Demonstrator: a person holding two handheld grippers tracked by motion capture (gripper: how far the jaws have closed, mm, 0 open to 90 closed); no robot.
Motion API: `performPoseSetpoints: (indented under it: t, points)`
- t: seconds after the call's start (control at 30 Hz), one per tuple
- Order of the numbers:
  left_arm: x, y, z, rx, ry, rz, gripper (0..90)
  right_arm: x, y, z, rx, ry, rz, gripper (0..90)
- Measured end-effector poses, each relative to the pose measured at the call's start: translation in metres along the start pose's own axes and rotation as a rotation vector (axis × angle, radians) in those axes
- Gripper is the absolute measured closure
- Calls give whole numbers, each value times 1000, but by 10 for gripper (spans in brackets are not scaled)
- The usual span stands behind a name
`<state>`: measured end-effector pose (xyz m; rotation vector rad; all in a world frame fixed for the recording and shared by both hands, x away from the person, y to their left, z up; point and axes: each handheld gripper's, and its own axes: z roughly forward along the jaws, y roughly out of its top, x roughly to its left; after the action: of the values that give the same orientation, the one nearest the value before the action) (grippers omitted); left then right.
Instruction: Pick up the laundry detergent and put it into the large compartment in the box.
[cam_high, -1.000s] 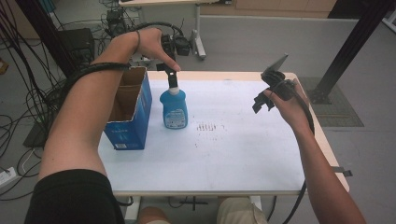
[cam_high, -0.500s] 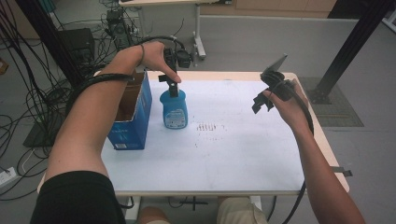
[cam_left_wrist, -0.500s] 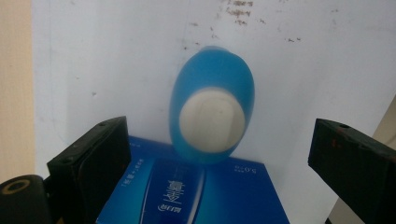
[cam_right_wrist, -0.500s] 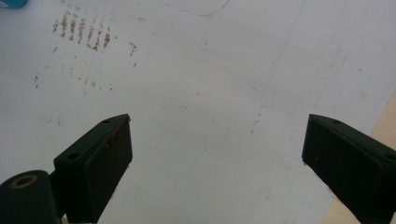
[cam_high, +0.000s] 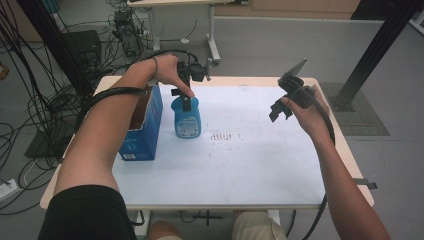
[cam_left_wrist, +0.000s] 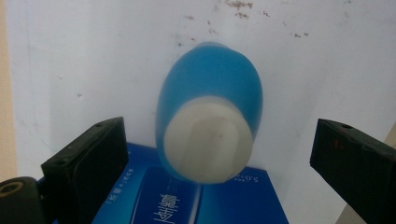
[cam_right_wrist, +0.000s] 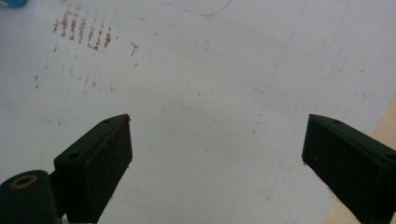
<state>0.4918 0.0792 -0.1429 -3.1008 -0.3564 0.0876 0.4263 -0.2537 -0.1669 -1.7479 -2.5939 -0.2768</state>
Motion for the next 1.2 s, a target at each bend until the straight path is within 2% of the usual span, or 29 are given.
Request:
performPoseSetpoints:
  t: [0.37,1.2]
  points:
    - [0,2,12,1,3,0,47,-1,-1,0,-1,-1,0,87]
    - [-2,4,24,7,22,3,47,-1,0,3,6,1,1,87]
